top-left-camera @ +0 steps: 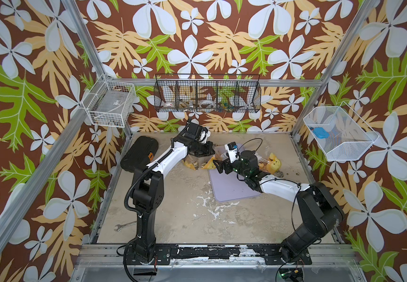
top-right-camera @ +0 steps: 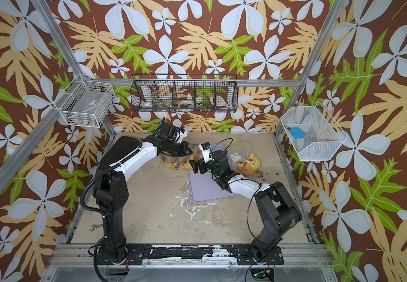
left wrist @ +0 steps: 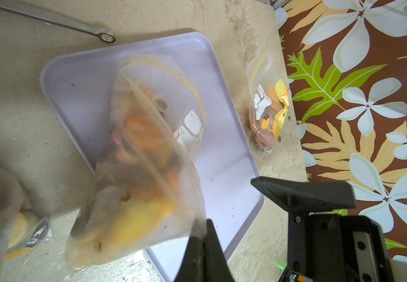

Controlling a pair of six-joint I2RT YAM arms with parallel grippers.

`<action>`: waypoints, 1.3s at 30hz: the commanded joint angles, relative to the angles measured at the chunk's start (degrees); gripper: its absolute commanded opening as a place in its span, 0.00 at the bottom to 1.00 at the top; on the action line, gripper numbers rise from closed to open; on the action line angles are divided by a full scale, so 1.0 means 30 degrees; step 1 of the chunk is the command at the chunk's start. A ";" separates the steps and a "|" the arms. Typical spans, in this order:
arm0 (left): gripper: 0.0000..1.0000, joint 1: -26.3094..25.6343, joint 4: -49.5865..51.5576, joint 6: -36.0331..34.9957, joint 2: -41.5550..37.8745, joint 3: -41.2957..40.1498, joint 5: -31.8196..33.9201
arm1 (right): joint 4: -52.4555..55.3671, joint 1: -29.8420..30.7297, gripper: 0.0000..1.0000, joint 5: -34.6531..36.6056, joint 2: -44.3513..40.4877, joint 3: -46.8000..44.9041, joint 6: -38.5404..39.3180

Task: Pour cookies out of the ziploc bag
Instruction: 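Pour the cookies out of the ziploc bag onto the tray.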

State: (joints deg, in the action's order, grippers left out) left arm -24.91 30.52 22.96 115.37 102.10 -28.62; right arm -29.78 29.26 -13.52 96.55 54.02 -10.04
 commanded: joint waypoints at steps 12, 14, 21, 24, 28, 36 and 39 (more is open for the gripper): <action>0.00 -0.0048 0.0314 -0.0006 0.0067 0.0656 -0.0990 | -0.1482 0.0121 0.77 -0.0471 0.3527 0.2536 -0.0197; 0.00 -0.0048 0.0376 -0.0035 0.0124 0.0740 -0.0994 | -0.1633 0.0121 0.71 -0.0554 0.3754 0.2673 -0.0301; 0.00 -0.0070 0.0402 -0.0036 0.0104 0.0514 -0.1228 | -0.2253 0.0121 0.43 -0.1386 0.4102 0.2794 -0.0658; 0.00 -0.0048 0.0404 -0.0058 -0.0049 0.0367 -0.1211 | -0.2304 0.0121 0.21 -0.1666 0.4278 0.2962 -0.0910; 0.00 -0.0047 0.0430 -0.0123 -0.0137 0.0261 -0.1082 | -0.2226 0.0098 0.00 -0.2010 0.4411 0.3086 -0.1214; 0.32 0.0315 -0.0319 0.0197 -0.1733 -0.1430 -0.0213 | -0.2121 -0.0480 0.00 -0.2673 0.4067 0.3058 -0.2394; 0.59 0.1185 -0.2205 0.0864 -0.3654 -0.4131 -0.0031 | -0.1946 -0.0732 0.00 -0.3044 0.3947 0.2957 -0.2589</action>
State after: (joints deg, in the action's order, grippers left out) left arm -23.27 28.77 23.99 107.87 93.89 -29.98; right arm -34.15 27.33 -20.91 109.19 62.81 -16.45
